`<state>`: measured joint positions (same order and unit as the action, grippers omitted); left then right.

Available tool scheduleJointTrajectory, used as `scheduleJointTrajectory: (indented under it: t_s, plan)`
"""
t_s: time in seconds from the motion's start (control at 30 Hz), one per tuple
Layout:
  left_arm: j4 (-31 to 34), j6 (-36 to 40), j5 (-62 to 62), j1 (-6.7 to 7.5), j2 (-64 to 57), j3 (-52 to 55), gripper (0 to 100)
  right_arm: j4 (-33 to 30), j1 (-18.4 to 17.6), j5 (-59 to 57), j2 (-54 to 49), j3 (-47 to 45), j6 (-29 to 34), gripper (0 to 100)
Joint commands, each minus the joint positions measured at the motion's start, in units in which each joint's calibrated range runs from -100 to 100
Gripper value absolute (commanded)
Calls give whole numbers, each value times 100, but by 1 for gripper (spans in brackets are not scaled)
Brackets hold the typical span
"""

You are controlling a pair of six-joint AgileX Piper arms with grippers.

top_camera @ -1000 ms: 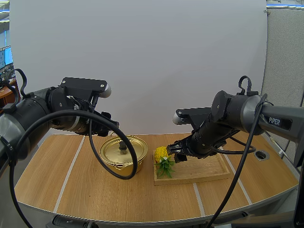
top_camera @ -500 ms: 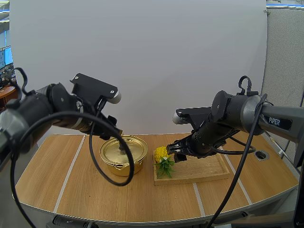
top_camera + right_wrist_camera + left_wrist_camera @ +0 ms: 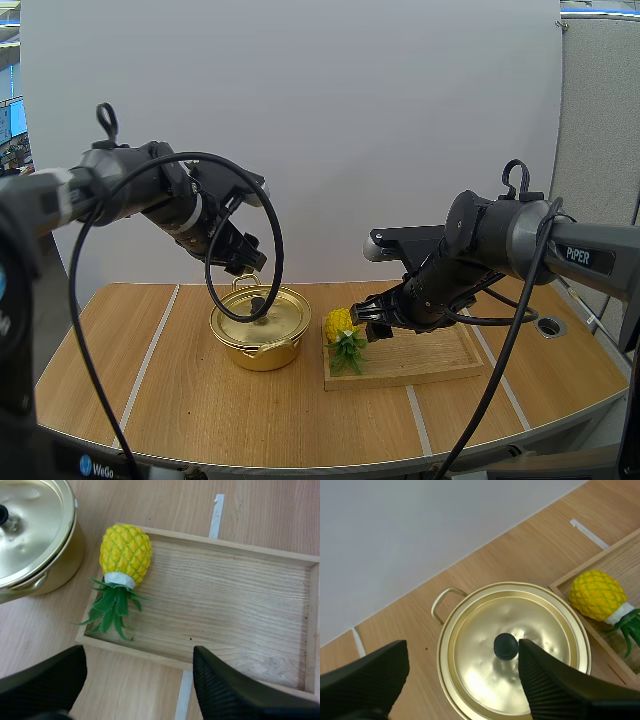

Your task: Open the pot, put the pineapple inside, and close it

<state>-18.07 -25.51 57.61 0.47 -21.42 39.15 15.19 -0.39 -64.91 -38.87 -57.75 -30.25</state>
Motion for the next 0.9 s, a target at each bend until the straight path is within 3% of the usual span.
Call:
scheduleJointTrajectory:
  t_s: [0.0,0.17,0.4,0.87]
  plan:
    - [-156,-219,393,0,668,-370,100,30,-8,23,-66,35,-27,100]
    - [-156,-228,731,8,1102,-542,100,30,-8,23,-66,35,-27,100]
    - [-156,-267,659,322,1262,-555,100,30,-8,23,-66,35,-27,100]
    - [-50,-267,350,328,1726,-555,100,30,-8,23,-66,35,-27,100]
